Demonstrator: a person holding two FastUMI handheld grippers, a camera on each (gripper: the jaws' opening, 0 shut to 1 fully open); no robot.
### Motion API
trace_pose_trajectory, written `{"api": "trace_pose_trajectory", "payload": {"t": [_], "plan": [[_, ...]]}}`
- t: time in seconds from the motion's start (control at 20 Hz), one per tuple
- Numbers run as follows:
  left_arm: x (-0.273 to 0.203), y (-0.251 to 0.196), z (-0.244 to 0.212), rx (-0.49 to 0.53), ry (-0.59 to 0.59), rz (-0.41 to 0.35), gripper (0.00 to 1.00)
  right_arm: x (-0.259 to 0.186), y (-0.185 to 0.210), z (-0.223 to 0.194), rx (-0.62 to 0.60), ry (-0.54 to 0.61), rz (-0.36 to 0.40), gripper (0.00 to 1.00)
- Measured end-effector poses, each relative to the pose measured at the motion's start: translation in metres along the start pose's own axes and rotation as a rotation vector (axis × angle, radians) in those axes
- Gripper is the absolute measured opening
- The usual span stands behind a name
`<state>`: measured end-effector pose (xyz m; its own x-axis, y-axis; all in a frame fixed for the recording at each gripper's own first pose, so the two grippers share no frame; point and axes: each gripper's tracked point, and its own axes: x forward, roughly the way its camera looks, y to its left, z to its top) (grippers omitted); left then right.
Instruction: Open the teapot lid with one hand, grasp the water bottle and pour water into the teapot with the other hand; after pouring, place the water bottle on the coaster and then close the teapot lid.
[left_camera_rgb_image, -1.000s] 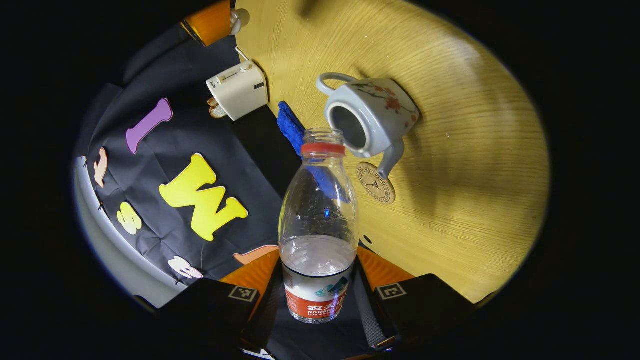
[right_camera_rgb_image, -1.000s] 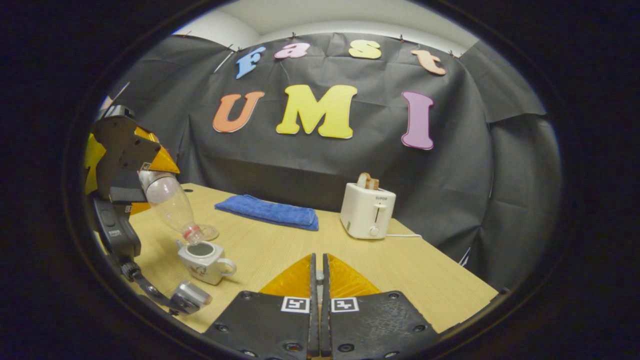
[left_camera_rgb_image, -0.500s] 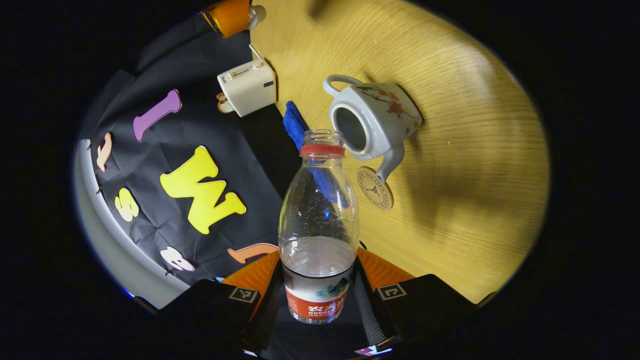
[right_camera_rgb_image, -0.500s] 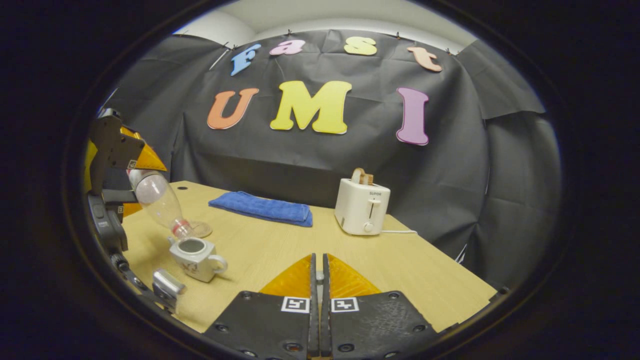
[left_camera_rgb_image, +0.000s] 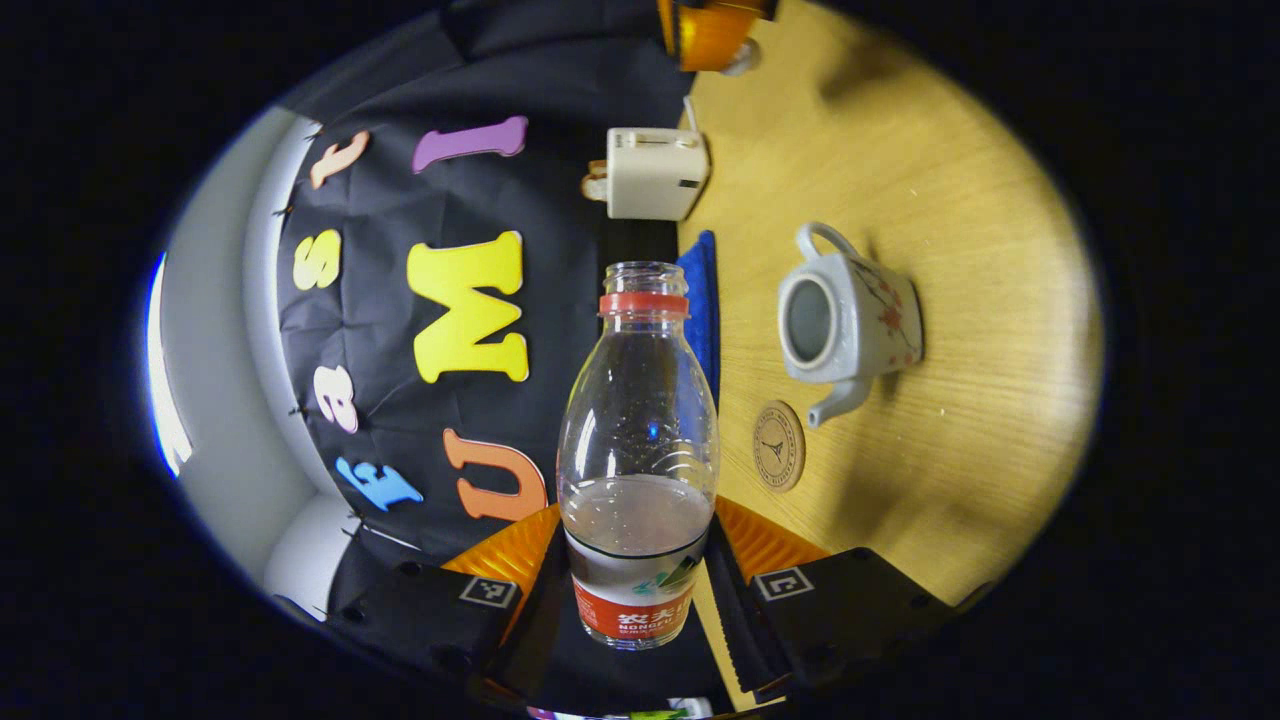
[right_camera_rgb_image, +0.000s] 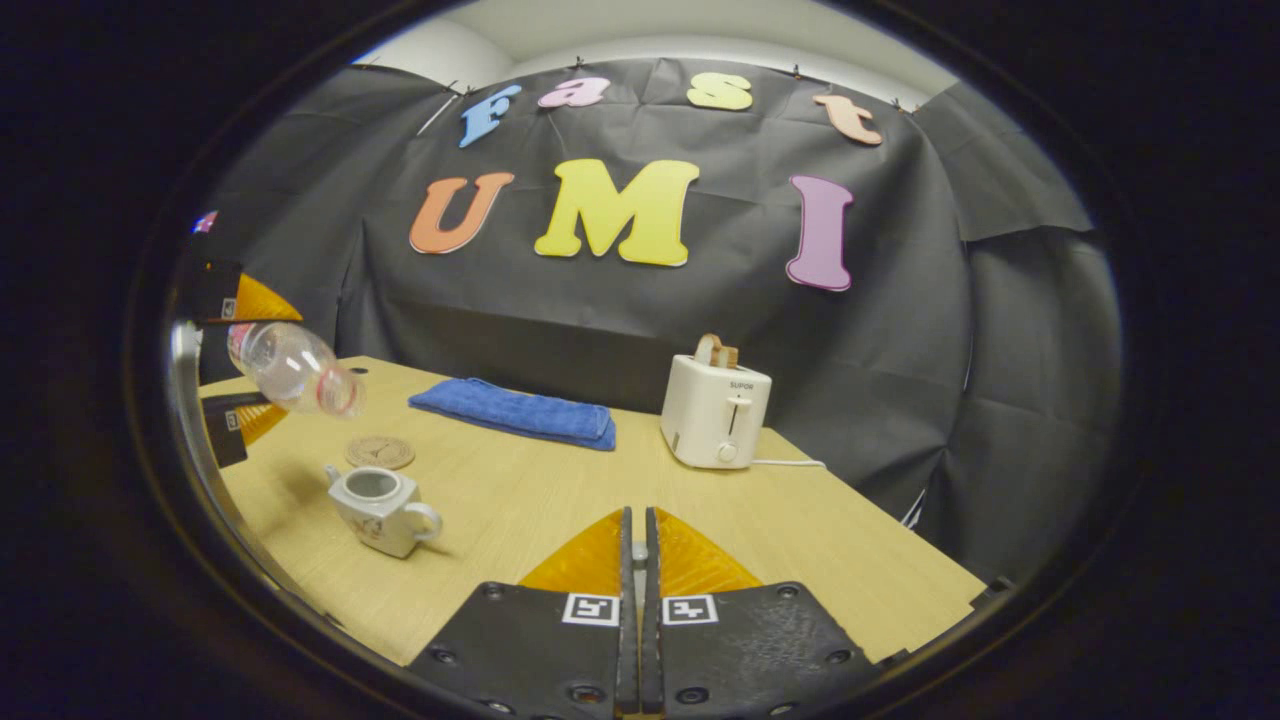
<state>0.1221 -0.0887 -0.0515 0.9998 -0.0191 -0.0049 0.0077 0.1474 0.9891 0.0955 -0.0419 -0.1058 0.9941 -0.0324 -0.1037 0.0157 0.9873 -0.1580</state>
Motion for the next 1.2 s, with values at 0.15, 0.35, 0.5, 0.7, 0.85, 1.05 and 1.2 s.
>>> {"api": "trace_pose_trajectory", "payload": {"t": [0.15, 0.35, 0.5, 0.7, 0.85, 1.05, 1.2], "plan": [[0.005, 0.009, 0.006, -0.186, -0.009, 0.006, 0.71, 0.001, -0.006, 0.0, -0.009, 0.002, -0.018, 0.01], [0.007, 0.017, -0.003, -0.377, 0.005, -0.003, 0.71, -0.002, -0.012, 0.004, -0.024, -0.013, -0.037, 0.01], [0.017, 0.023, -0.009, -0.638, -0.005, 0.011, 0.71, 0.0, -0.017, 0.001, -0.028, -0.005, -0.05, 0.01], [0.032, 0.027, -0.008, -1.056, -0.045, 0.006, 0.72, 0.002, -0.009, -0.001, -0.004, -0.001, -0.014, 0.01], [0.052, 0.035, -0.006, -1.227, -0.082, 0.014, 0.74, 0.005, -0.013, -0.004, 0.003, 0.001, -0.018, 0.01], [0.074, 0.034, 0.004, -1.406, -0.11, -0.04, 0.75, 0.007, -0.011, -0.006, 0.009, 0.005, -0.016, 0.01], [0.088, 0.025, 0.005, -1.481, -0.118, -0.056, 0.75, 0.009, -0.008, -0.009, 0.0, 0.009, -0.006, 0.01]]}}
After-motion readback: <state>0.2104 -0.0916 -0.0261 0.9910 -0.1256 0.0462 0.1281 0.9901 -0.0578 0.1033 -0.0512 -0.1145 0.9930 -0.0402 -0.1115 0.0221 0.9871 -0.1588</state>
